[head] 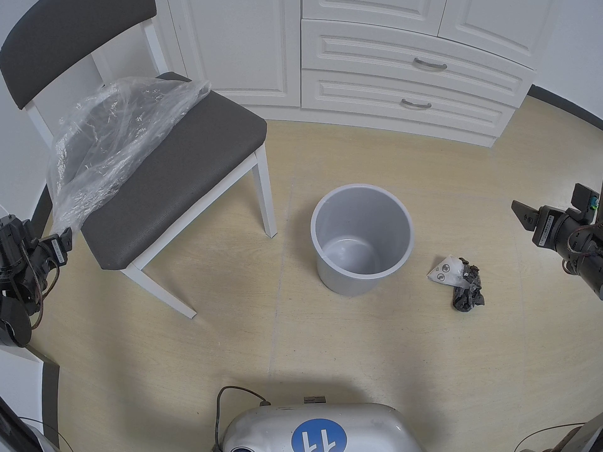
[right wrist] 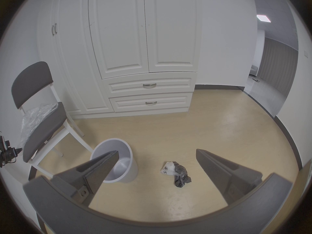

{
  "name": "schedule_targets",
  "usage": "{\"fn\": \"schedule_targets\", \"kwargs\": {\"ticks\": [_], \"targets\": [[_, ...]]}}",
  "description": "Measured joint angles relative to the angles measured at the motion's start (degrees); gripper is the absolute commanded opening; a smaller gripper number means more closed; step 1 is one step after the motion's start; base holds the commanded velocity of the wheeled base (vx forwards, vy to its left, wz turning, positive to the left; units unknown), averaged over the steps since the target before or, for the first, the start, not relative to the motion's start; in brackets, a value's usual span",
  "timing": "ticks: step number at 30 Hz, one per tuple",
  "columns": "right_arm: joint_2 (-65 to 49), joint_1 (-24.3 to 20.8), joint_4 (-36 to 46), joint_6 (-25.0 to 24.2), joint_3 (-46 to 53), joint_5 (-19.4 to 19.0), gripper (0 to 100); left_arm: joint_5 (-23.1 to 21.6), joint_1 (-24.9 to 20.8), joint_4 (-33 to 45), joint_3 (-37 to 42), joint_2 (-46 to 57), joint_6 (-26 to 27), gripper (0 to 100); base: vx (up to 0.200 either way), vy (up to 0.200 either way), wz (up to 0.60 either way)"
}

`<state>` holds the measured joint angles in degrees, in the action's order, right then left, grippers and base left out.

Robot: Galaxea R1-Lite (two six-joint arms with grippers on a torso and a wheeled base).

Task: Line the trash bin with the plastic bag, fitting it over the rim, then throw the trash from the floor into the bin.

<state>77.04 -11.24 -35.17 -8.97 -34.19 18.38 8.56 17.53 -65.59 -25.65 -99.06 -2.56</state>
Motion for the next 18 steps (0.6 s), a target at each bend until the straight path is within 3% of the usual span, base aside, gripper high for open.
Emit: {"fn": "schedule_targets", "kwargs": {"ticks": [10,11,18], "targets": [[-0.12,-0.37,-0.05,0.00,0.10,0.00,100,0.77,0.29,-2.10,-0.04,-2.07,0.02,100,0.000,0.000,0.00],[-0.15,-0.39,-0.05,0.00,0.11,0.00,100,0.77,0.29,-2.07,-0.04,-2.15,0.02,0,0.000,0.000,0.00],[-0.17,-0.50,-0.07,0.00,0.22,0.00,100,0.63,0.29,-2.07,-0.06,-2.40,0.02,0,0.000,0.000,0.00]]}}
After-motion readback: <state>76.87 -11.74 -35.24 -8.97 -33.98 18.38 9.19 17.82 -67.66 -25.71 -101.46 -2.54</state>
